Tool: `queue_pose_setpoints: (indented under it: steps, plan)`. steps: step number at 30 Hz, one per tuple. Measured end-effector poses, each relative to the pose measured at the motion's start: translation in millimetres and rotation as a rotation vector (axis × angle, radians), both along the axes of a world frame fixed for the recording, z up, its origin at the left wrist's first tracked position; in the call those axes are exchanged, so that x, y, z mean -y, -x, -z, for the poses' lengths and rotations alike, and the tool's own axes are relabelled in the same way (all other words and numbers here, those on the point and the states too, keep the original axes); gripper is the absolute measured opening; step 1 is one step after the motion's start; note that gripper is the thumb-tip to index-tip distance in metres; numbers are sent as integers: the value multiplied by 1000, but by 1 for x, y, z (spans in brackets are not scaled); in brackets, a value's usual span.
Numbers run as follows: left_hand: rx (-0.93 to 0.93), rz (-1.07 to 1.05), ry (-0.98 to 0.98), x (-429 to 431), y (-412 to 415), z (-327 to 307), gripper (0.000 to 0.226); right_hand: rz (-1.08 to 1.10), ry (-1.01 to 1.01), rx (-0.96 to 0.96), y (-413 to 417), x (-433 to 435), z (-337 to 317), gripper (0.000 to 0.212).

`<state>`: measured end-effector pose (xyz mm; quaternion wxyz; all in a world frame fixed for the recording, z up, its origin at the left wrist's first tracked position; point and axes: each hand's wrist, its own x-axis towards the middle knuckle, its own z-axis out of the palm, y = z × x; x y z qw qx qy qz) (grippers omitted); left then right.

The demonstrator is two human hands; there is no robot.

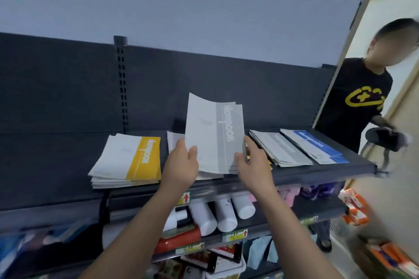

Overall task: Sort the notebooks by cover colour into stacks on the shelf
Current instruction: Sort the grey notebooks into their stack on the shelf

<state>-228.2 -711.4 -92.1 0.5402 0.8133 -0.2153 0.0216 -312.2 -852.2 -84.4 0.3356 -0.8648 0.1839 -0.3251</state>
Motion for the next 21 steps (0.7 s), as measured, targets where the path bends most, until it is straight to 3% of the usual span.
queue_pose_setpoints:
  steps: [3,10,21]
  plan:
    - [-18,32,-39,31,-3,-1,30,26,-29,1,1,30,-1,15]
    - [-22,146,-121,101,-21,-2,27,121,-52,-35,-6,97,-2,16]
    - [-52,201,-290,214,-24,2,31,201,-101,-125,-6,205,4,33]
